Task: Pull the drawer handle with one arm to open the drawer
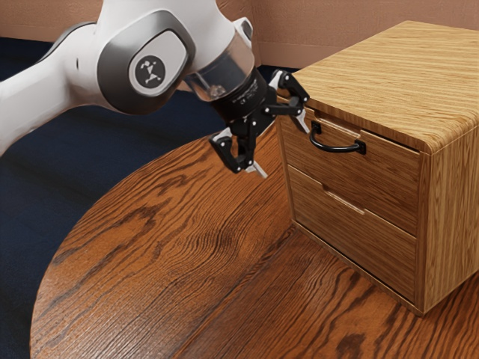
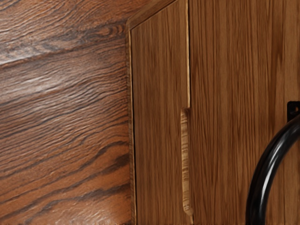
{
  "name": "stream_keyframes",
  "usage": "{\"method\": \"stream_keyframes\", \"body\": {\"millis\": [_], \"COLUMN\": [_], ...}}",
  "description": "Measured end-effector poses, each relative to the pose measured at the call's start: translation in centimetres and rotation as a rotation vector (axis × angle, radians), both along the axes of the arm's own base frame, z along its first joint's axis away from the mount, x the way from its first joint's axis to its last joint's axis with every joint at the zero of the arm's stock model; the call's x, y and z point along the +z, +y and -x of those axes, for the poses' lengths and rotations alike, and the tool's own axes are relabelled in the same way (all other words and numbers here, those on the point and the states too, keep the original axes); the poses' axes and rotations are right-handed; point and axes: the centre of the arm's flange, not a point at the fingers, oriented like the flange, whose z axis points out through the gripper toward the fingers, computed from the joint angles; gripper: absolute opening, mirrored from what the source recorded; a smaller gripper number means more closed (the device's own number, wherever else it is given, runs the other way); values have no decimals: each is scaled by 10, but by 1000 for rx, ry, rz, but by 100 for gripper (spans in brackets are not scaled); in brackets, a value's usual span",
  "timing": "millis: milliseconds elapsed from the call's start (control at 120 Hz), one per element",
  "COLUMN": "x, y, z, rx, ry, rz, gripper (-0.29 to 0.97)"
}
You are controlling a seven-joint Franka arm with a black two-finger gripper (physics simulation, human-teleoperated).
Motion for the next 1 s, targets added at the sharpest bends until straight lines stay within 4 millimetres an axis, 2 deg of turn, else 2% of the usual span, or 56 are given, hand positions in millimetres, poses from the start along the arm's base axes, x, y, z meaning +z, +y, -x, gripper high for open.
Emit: {"method": "stream_keyframes", "body": {"millis": [350,458,700,1000], "x": [-4,-3,-16,-26], "y": [-22,-19,-5,-7], "z": [-7,-9,-24,-27], "rx": [-21,-12,17,15], "ry": [-47,-58,-57,-45], "rz": [19,22,24,25], "gripper": [68,68,68,68]}}
